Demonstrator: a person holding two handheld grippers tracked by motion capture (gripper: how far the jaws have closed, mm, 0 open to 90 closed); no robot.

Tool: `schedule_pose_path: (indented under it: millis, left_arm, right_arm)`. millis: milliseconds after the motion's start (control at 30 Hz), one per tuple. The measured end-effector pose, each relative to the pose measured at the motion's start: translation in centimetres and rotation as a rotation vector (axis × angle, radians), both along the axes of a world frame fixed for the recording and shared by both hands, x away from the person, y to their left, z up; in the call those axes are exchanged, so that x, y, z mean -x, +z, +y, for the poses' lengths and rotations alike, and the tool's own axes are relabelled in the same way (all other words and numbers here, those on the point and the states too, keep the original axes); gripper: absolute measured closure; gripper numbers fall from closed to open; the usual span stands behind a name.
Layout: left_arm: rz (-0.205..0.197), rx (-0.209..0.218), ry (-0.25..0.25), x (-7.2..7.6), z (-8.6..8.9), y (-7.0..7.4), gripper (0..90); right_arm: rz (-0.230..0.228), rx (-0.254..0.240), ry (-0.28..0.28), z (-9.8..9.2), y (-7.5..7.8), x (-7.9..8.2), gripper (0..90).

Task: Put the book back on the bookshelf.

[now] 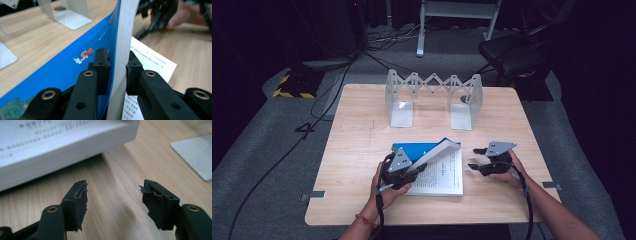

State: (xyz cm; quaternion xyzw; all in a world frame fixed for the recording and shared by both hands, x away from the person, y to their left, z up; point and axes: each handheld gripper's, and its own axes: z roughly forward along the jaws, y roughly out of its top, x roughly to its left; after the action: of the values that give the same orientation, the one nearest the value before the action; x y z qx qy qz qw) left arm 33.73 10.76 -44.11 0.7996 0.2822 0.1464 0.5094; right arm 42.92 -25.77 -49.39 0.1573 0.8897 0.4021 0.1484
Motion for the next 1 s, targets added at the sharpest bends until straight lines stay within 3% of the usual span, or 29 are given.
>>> schedule_pose_path:
  millis: [67, 300, 333, 433, 500, 567, 667, 767, 833, 933, 1000]
  left_arm:
    - [0.005, 0.025, 0.000, 0.0, 0.4, 0.1, 76.8]
    - [0.018, 0.042, -0.023, 0.0, 0.6, 0.1, 76.9]
    - [0.015, 0.040, -0.020, 0.1, 0.5, 0.1, 76.8]
    - [0.029, 0.044, -0.028, 0.1, 0.6, -0.1, 76.1]
    - [0.027, 0.027, -0.038, 0.2, 0.5, 0.0, 74.7]
    - [0.037, 0.029, -0.032, 0.5, 0.8, 0.2, 73.8]
    - [0.018, -0.006, -0.024, 1.3, 1.3, 0.7, 72.6]
    - [0.004, 0.002, -0.012, 2.0, 2.0, 0.9, 72.2]
    - [0.017, 0.043, -0.003, 2.4, 2.8, 0.7, 71.8]
    - [-0.004, 0.060, 0.014, 3.3, 3.9, 0.5, 70.1]
    - [0.008, 0.126, 0.022, 3.5, 5.2, 0.2, 68.5]
  right_arm:
    - [0.011, 0.015, 0.015, 0.9, -0.5, -0.1, 36.8]
    - [0.030, -0.009, 0.091, 3.2, -0.9, -0.1, 37.4]
    - [0.014, -0.007, 0.099, 3.4, -0.9, -0.1, 38.2]
    - [0.015, -0.079, 0.105, 3.3, -0.5, 0.0, 41.7]
    - [0.004, -0.095, 0.106, 3.3, -0.1, 0.3, 43.3]
    - [-0.012, -0.119, 0.088, 3.6, 0.9, 0.6, 43.7]
    - [-0.022, -0.179, 0.073, 3.9, 2.1, 0.7, 45.9]
    - [-0.045, -0.240, 0.080, 4.7, 4.2, 0.9, 48.4]
    - [-0.048, -0.259, 0.083, 5.0, 4.7, 0.9, 48.4]
    - [-0.083, -0.282, 0.104, 6.4, 6.4, 1.1, 48.4]
    - [-0.098, -0.292, 0.118, 7.4, 7.4, 1.3, 48.4]
